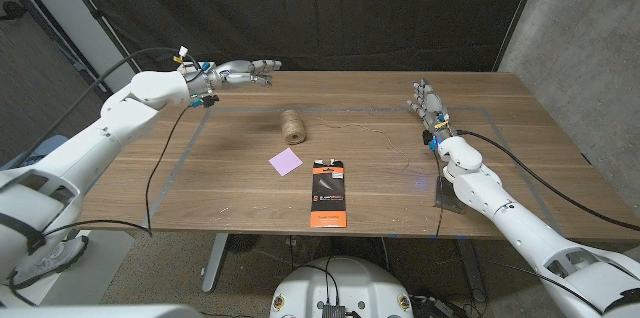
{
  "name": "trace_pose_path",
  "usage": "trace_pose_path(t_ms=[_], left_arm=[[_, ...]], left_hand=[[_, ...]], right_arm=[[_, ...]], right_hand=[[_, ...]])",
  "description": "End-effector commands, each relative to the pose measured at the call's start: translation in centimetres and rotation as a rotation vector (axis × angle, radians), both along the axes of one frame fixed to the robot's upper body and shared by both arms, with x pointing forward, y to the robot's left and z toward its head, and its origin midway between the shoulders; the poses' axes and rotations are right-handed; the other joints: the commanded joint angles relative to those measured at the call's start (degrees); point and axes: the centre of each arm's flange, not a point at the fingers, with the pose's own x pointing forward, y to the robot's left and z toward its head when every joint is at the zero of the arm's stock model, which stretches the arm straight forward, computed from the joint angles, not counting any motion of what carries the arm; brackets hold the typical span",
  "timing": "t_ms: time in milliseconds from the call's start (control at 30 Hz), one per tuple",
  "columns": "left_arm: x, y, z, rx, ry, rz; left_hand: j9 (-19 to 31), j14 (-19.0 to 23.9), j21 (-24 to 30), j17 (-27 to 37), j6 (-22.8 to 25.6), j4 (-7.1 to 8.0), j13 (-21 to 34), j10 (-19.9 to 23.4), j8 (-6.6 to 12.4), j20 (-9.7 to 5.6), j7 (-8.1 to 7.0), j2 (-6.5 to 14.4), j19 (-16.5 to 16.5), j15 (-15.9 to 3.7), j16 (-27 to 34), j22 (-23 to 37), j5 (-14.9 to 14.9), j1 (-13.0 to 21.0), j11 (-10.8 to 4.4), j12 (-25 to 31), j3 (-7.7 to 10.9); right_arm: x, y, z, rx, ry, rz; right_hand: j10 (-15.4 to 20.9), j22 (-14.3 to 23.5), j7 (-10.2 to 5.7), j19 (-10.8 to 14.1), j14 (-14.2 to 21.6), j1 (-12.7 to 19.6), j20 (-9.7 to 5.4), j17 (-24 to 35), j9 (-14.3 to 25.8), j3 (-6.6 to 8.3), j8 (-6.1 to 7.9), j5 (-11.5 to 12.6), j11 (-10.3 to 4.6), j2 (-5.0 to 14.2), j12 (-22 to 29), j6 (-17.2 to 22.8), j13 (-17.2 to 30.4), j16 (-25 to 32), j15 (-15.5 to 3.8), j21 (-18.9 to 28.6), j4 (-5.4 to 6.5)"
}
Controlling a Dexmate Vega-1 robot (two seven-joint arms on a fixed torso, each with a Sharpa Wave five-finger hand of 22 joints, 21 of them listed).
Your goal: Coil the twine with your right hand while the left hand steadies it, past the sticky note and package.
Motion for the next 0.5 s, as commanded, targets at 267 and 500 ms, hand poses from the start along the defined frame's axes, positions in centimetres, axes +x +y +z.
trace_pose_path(t_ms=[267,500], left_arm=[[-0.8,-0.2,2.6,0.245,-0.041,0.024],[-1.1,-0.7,3.3,0.304,-0.072,0.025]], left_hand=[[0.20,-0.19,0.25,0.17,-1.14,-0.16,0.13,-0.44,0.15,0.21,0.41,-0.66,-0.07,0.14,0.15,0.06,0.27,1.66,-0.38,0.18,0.00],[0.21,0.40,0.40,0.22,-1.78,-0.28,0.19,-0.37,0.33,0.31,-0.75,-1.97,0.39,0.24,0.41,0.02,-0.35,3.00,-0.59,0.42,-0.40]], right_arm=[[0.2,0.2,-0.2,0.023,-0.004,-0.016],[0.0,0.2,-0.5,0.029,-0.005,-0.020]], right_hand=[[-0.52,0.29,-0.08,0.45,0.18,0.75,-1.19,0.07,0.13,0.42,-0.24,0.06,-0.19,0.07,0.02,-0.38,0.22,0.23,0.08,0.36,-0.03],[-1.04,0.30,-0.04,0.45,0.03,0.79,-0.99,0.04,0.14,0.54,-0.23,0.01,-0.30,0.08,-0.09,-0.53,0.23,0.20,0.15,0.36,-0.08]])
